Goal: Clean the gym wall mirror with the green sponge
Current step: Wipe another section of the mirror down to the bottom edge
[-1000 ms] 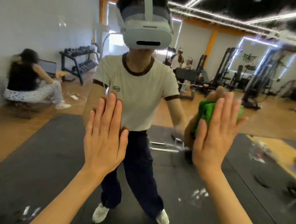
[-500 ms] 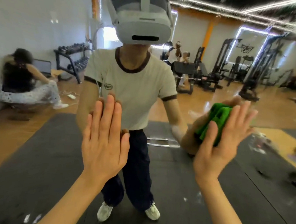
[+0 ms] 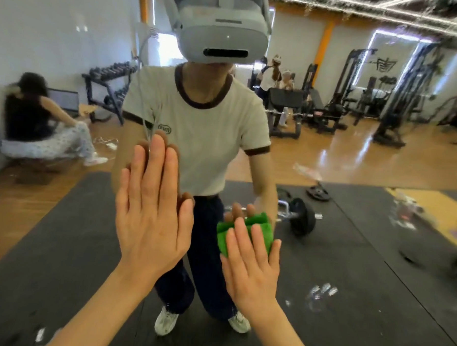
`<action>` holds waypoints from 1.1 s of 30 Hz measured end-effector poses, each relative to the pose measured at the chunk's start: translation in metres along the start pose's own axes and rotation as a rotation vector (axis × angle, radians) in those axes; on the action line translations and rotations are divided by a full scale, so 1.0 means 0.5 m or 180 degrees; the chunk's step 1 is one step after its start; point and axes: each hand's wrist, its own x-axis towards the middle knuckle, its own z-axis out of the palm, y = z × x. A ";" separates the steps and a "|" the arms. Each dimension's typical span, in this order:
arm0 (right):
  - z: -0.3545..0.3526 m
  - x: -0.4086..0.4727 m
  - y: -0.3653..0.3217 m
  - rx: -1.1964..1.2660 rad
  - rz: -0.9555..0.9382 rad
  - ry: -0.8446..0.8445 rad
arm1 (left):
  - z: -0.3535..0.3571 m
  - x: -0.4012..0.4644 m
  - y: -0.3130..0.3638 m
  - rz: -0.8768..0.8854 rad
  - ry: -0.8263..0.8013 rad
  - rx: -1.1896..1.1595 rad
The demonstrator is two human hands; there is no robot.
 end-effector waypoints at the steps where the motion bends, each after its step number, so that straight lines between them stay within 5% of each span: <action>1: -0.005 -0.044 -0.002 -0.0108 -0.0083 -0.0230 | -0.001 0.001 0.000 -0.0001 -0.0004 0.0003; 3: -0.018 -0.042 0.004 -0.0187 -0.0086 -0.0340 | -0.001 0.000 0.002 -0.0034 0.0013 0.0014; 8: -0.039 0.251 0.037 0.0281 0.0959 0.0667 | -0.004 0.002 0.004 -0.0049 -0.0014 -0.0025; 15: -0.022 -0.075 -0.022 -0.0081 0.0386 -0.0421 | -0.006 0.002 0.007 -0.0089 -0.0011 -0.0076; 21: -0.032 0.218 0.031 0.0338 0.1068 0.0571 | -0.007 0.004 0.009 -0.0240 -0.0012 -0.0037; 28: -0.014 -0.083 -0.019 0.0113 0.0625 -0.0226 | -0.001 0.001 0.008 -0.0227 0.0051 0.0028; 33: -0.052 0.088 0.134 0.0190 0.0735 0.0346 | -0.003 0.003 0.007 -0.0246 0.0058 0.0006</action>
